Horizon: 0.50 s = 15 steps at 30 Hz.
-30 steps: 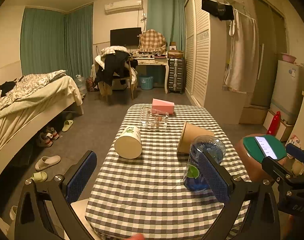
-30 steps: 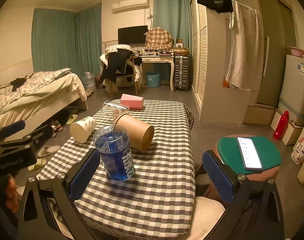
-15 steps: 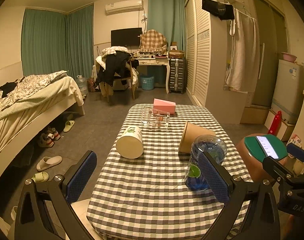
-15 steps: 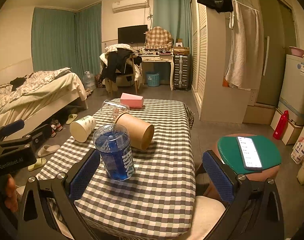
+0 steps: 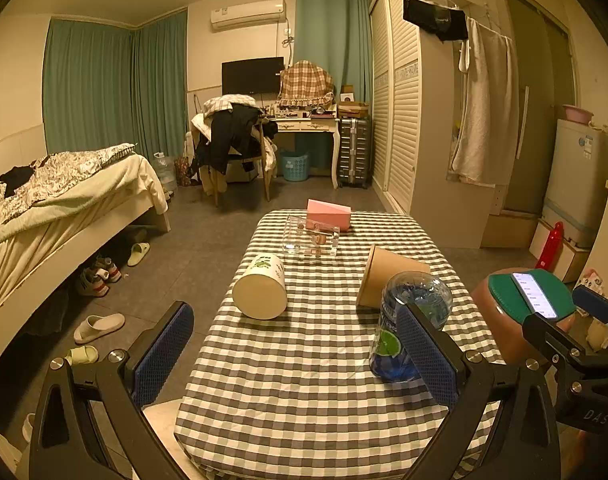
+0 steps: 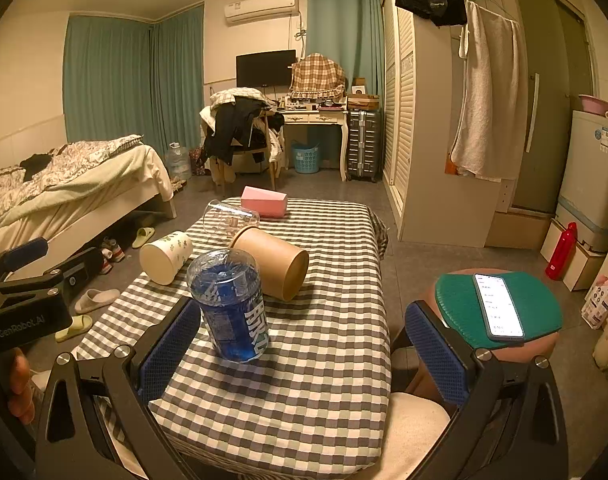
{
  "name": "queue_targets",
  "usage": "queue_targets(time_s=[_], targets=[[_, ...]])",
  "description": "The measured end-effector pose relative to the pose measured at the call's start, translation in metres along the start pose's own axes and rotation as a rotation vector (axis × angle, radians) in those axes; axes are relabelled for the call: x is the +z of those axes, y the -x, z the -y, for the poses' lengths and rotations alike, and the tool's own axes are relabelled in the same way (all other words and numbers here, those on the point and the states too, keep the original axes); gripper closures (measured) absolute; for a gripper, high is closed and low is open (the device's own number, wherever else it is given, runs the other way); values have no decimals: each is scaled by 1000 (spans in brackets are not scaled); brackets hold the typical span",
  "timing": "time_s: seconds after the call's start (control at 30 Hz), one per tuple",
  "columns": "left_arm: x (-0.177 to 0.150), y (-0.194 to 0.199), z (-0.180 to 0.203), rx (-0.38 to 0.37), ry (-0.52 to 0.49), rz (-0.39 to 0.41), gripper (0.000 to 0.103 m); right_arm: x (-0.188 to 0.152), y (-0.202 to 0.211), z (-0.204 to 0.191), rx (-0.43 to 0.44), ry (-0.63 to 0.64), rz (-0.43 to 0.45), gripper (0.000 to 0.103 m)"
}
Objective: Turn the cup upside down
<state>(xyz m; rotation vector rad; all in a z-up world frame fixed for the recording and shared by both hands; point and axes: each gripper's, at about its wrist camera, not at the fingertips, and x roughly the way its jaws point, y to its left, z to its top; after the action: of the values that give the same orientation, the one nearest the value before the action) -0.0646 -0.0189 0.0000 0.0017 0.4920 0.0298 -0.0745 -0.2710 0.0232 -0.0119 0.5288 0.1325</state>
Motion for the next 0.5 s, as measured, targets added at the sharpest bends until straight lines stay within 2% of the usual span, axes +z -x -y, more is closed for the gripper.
queue_targets(time_s=[0.5], targets=[[1, 1, -1, -1, 0, -1, 0, 4, 0, -3, 1, 10, 0, 0]])
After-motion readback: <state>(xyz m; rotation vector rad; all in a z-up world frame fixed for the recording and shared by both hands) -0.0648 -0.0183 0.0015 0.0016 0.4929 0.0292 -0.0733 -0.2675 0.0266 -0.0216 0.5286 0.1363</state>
